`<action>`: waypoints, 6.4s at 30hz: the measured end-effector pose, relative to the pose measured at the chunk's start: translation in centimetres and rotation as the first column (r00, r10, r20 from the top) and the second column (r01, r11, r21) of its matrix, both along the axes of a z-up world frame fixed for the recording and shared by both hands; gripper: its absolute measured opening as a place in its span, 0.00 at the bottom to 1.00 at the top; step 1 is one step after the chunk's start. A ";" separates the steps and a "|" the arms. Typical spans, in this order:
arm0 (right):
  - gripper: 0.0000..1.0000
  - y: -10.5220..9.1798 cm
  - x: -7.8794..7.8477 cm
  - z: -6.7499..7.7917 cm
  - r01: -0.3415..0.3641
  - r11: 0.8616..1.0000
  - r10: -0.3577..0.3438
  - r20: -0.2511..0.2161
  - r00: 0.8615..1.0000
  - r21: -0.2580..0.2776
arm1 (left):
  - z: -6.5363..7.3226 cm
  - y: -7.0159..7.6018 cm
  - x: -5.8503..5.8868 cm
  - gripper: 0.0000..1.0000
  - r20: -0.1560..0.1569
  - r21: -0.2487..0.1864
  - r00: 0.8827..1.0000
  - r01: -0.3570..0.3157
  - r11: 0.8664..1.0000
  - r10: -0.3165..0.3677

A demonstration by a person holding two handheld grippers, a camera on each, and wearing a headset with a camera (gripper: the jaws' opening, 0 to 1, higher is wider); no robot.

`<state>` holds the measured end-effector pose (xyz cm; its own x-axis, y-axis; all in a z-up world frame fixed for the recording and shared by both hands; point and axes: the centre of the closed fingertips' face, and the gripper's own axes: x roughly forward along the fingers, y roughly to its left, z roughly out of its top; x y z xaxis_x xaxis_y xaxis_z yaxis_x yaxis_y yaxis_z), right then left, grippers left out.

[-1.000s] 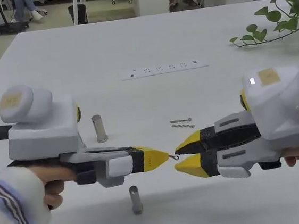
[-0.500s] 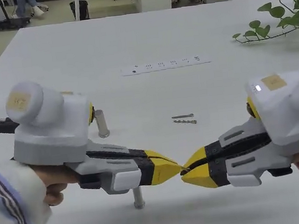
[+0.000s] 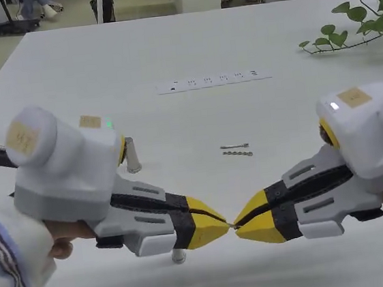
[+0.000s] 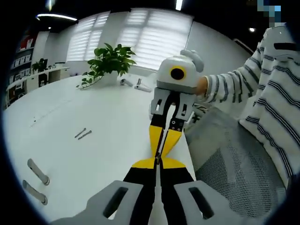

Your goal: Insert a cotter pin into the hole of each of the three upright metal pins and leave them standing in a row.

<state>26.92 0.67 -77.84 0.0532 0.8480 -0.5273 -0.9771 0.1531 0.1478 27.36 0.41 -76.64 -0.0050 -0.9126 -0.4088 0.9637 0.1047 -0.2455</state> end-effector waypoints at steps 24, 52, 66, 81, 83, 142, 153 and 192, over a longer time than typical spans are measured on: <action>0.04 -0.9 0.9 -0.6 0.020 0.998 -0.018 0.041 0.999 -0.053 | -0.9 0.8 1.4 0.23 0.208 0.049 0.978 -0.043 0.998 0.032; 0.04 2.3 2.3 -1.5 0.052 0.998 -0.056 0.107 0.993 0.041 | -6.2 5.1 2.7 0.14 0.131 0.145 0.972 -0.213 0.966 0.195; 0.04 2.9 2.6 -2.0 0.040 0.997 -0.046 0.107 0.993 0.065 | -6.4 5.5 2.9 0.08 0.147 0.150 0.972 -0.207 0.967 0.186; 0.04 4.2 2.7 -3.5 0.047 0.996 -0.053 0.074 0.996 0.077 | -6.3 5.4 2.7 0.07 0.171 0.133 0.970 -0.195 0.972 0.171; 0.04 4.7 2.8 -3.4 0.046 0.996 -0.052 0.070 0.996 0.083 | -6.3 5.3 2.7 0.07 0.168 0.133 0.971 -0.191 0.973 0.167; 0.48 2.7 1.4 -1.6 0.121 0.980 -0.131 0.050 0.990 0.157 | -6.5 5.1 2.9 0.07 0.212 0.146 0.969 -0.160 0.976 0.127; 0.96 0.9 0.7 -1.7 0.282 0.947 -0.281 -0.027 0.959 0.152 | -6.1 5.9 4.8 0.07 0.220 0.147 0.964 -0.187 0.971 0.152; 0.97 -2.0 -0.8 -2.3 0.425 0.899 -0.421 -0.053 0.905 0.110 | -6.2 4.8 6.3 0.07 0.206 0.127 0.966 -0.183 0.975 0.155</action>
<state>26.15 -1.32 -80.10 0.4077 0.8039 -0.4330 -0.8194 0.5314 0.2150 33.67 5.19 -82.85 0.2362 -0.8247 -0.5140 0.9565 0.2905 -0.0266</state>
